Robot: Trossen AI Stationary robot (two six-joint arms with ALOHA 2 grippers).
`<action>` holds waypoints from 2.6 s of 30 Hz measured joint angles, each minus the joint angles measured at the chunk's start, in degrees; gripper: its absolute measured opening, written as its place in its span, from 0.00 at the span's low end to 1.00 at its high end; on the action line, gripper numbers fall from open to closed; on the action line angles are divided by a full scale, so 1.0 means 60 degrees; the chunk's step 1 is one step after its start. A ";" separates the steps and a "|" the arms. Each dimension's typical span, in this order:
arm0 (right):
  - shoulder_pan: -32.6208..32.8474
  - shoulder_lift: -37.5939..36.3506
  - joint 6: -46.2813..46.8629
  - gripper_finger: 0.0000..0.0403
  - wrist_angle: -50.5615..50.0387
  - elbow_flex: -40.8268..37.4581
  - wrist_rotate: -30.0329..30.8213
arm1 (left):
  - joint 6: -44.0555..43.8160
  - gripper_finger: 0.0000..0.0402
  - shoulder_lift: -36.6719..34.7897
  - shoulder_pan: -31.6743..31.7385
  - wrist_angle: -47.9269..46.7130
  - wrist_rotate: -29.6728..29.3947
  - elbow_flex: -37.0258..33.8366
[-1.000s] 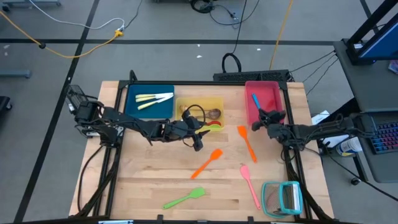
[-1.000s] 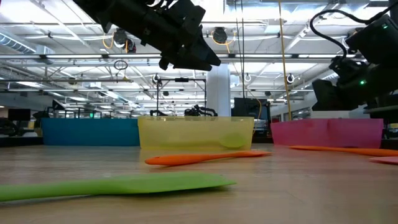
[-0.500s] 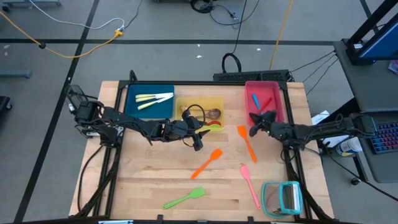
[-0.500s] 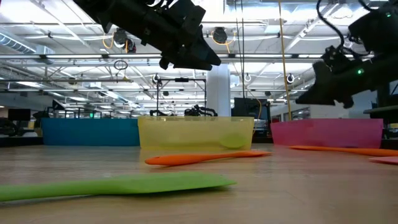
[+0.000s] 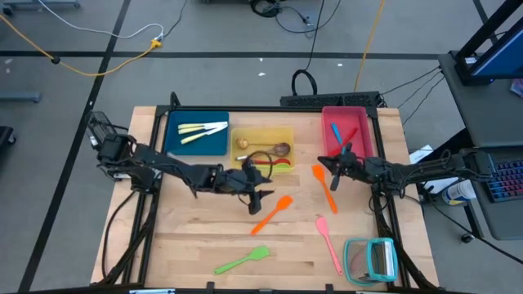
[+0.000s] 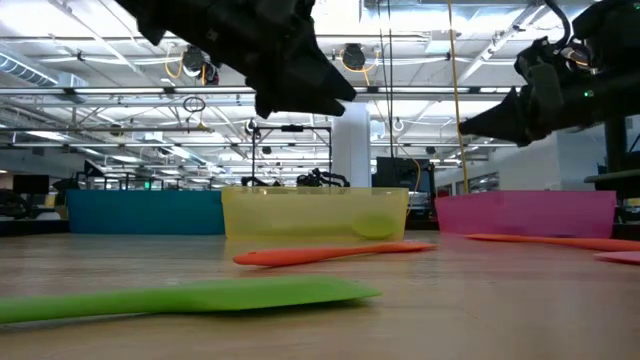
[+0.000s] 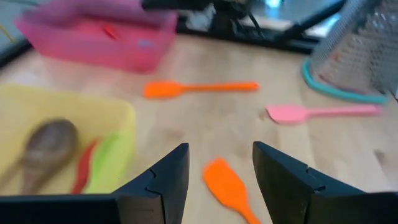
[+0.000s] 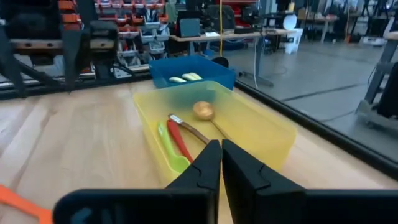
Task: Pick & Place Kitchen Items
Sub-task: Put the left orange spatula into the red bin
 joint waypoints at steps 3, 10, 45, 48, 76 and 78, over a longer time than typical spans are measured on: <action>0.0000 0.0000 -0.0421 0.06 0.0224 0.0000 -0.0002 | -0.0708 0.45 0.0000 -0.0391 -0.0504 -0.0296 0.0000; -0.0015 0.0181 -0.1907 0.16 0.1698 -0.0001 -0.0607 | -0.2820 0.45 0.0491 -0.1406 -0.1462 -0.0893 -0.0004; 0.0791 0.1767 0.0716 0.22 0.2571 -0.0004 -0.3907 | -0.4255 0.38 0.3832 -0.3153 -0.0111 -0.2345 0.0066; 0.1297 0.2070 0.0803 0.22 0.2685 -0.0004 -0.3974 | -0.3919 0.26 0.3843 -0.3132 -0.0275 -0.2323 0.0063; 0.4046 1.0014 0.1483 0.27 0.5064 0.3159 -0.0953 | -0.2402 0.15 0.3858 -0.2217 0.0118 -0.1347 0.0000; 0.4029 1.0271 0.1624 0.30 0.4947 0.3303 -0.0747 | -0.2288 0.16 0.3858 -0.2217 0.0138 -0.1336 0.0000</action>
